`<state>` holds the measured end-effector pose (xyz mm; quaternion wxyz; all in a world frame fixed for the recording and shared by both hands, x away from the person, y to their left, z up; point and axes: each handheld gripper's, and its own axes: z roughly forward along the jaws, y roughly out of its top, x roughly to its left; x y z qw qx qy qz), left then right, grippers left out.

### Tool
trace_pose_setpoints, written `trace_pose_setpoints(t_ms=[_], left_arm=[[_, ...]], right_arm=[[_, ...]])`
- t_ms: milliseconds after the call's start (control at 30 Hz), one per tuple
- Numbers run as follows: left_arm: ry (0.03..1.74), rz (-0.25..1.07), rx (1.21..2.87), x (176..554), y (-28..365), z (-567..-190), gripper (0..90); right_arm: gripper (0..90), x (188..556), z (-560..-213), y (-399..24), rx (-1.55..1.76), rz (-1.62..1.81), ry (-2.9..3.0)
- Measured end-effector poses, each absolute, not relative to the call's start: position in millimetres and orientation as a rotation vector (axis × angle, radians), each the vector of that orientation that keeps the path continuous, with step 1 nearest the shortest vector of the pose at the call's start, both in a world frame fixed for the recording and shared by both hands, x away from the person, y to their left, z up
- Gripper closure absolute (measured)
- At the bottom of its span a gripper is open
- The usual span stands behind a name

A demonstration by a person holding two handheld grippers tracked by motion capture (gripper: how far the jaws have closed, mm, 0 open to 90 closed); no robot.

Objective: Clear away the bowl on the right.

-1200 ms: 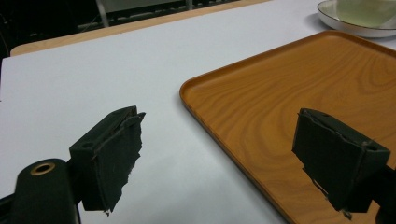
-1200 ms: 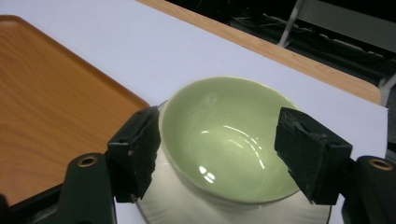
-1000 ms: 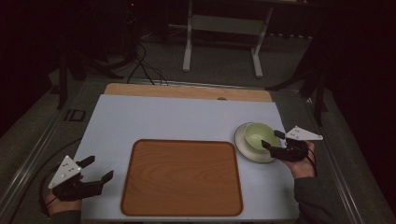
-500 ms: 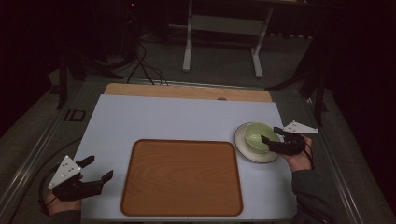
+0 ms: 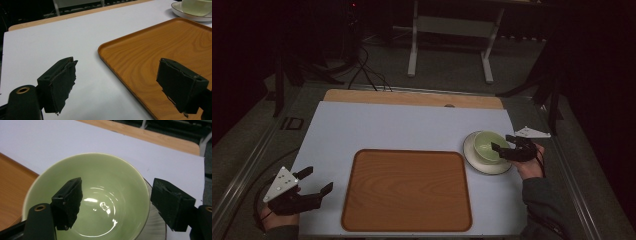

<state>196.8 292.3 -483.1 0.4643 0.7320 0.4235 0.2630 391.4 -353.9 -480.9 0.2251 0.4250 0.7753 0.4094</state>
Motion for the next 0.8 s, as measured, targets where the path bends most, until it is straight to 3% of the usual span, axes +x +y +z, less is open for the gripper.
trace_pose_setpoints(t_ms=[333, 367, 467, 800], left_arm=[[1.037, 0.648, 1.799, 196.6, 292.4, -482.8, 15.3], [1.038, 0.648, 1.798, 196.7, 292.5, -482.8, 15.3], [1.037, 0.649, 1.799, 196.7, 292.4, -482.8, 15.3], [1.036, 0.65, 1.8, 196.8, 292.1, -482.7, 15.3]], right_arm=[[32.3, 404.1, -488.5, -356.9, 1.277, 1.063, 2.149], [43.2, 406.6, -490.8, -356.9, 1.322, 1.05, 2.151], [52.8, 409.2, -493.9, -357.2, 1.378, 1.051, 2.168], [63.2, 413.9, -500.7, -362.6, 1.563, 1.078, 2.195]])
